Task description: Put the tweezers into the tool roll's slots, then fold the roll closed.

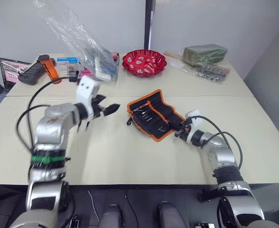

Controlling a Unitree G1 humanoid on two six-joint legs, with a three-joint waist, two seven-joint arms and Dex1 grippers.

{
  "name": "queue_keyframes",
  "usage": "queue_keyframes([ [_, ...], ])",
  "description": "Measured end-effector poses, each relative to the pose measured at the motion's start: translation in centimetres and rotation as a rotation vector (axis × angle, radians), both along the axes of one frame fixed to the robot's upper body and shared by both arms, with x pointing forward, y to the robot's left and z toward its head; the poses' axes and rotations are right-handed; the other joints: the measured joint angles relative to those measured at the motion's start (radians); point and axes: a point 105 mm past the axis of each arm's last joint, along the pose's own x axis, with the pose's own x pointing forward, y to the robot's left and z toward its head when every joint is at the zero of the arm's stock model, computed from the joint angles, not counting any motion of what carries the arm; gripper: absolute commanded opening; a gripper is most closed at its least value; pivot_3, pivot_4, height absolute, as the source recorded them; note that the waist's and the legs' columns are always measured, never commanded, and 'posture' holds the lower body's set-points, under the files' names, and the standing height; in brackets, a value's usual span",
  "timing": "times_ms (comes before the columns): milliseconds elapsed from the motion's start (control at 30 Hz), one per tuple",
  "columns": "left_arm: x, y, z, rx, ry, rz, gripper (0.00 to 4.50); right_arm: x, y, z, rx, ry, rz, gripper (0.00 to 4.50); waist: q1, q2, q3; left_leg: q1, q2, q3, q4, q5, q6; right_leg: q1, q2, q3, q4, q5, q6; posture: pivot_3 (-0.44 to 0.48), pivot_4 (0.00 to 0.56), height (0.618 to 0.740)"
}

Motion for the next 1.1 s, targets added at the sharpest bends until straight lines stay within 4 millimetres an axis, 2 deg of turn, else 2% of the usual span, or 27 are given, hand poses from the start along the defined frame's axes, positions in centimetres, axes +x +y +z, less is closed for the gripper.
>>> queue_keyframes([
  [100,-2.1,4.0,0.5,-0.052,-0.049,0.166,4.18,0.2,0.1,0.0,-0.009,0.006,0.012,0.0,0.001,0.0,0.0,0.0,0.0,0.0,0.0,0.0,0.0,0.0,0.0,0.0,-0.001,0.0,0.0,0.0,0.15,0.74],
  [200,-5.3,7.3,-0.2,-0.046,-0.081,0.3,4.18,0.3,0.0,-0.1,-0.015,0.012,0.019,0.0,0.001,0.0,0.0,0.001,0.001,0.002,0.0,0.0,0.0,0.0,0.0,0.0,-0.001,0.0,0.0,0.0,0.15,0.74],
  [267,-7.9,9.3,-1.9,-0.011,-0.081,0.382,4.18,0.5,0.4,0.0,-0.028,0.008,0.033,0.0,0.001,0.0,-0.001,0.002,0.001,0.003,-0.001,0.0,0.0,0.001,-0.001,0.001,-0.004,0.0,-0.001,0.0,0.15,0.74],
  [333,-11.3,11.1,-5.2,-0.009,-0.026,0.472,4.18,0.4,0.4,-0.3,-0.028,0.007,0.042,0.0,-0.001,0.001,-0.002,0.005,0.002,0.006,-0.004,0.0,0.0,0.003,-0.001,0.002,-0.007,0.0,-0.001,0.0,0.15,0.74],
  [400,-14.4,12.8,-7.7,-0.009,0.022,0.571,4.18,0.4,0.2,-0.4,-0.032,0.009,0.035,0.0,0.003,-0.003,-0.003,0.004,0.003,0.005,-0.003,-0.001,0.0,0.003,0.0,0.001,-0.008,0.0,-0.002,0.0,0.15,0.74],
  [500,-16.7,13.8,-8.6,0.008,0.014,0.637,4.18,0.5,0.1,-0.4,-0.037,0.008,0.03,0.0,0.015,-0.005,-0.004,0.004,0.003,0.005,-0.001,-0.001,0.0,0.005,0.0,0.001,-0.008,0.001,-0.003,0.0,0.15,0.74],
  [600,-18.9,14.0,-9.7,-0.006,0.016,0.683,4.18,0.5,0.1,-0.5,-0.037,0.005,0.032,0.0,0.021,-0.005,-0.004,0.006,0.003,0.005,-0.001,-0.001,0.0,0.007,0.0,0.001,-0.009,0.001,-0.003,0.0,0.15,0.74],
  [733,-19.2,14.1,-9.5,-0.006,-0.024,0.714,4.18,0.6,0.1,-0.6,-0.039,0.005,0.035,0.0,0.021,-0.005,-0.004,0.006,0.003,0.005,-0.001,-0.001,0.0,0.008,0.0,0.001,-0.009,0.001,-0.003,0.0,0.15,0.74],
  [933,-18.2,13.3,-9.8,-0.028,-0.038,0.686,4.18,0.7,0.3,-0.6,-0.038,0.005,0.05,0.0,0.018,-0.005,-0.004,0.007,0.003,0.005,-0.002,-0.001,0.0,0.008,0.0,0.001,-0.009,0.0,-0.003,0.0,0.15,0.74],
  [1033,-16.6,13.5,-9.7,-0.046,-0.038,0.711,4.18,0.8,0.2,-0.6,-0.041,0.006,0.049,0.0,0.018,-0.005,-0.004,0.007,0.003,0.005,-0.002,-0.001,0.0,0.008,0.0,0.001,-0.009,0.0,-0.003,0.0,0.15,0.74],
  [1100,-14.6,13.1,-9.0,-0.091,-0.061,0.725,4.18,0.8,0.2,-0.5,-0.048,0.005,0.049,0.0,0.022,-0.005,-0.004,0.006,0.003,0.005,-0.001,-0.001,0.0,0.008,0.0,0.001,-0.009,0.001,-0.003,0.0,0.15,0.74],
])
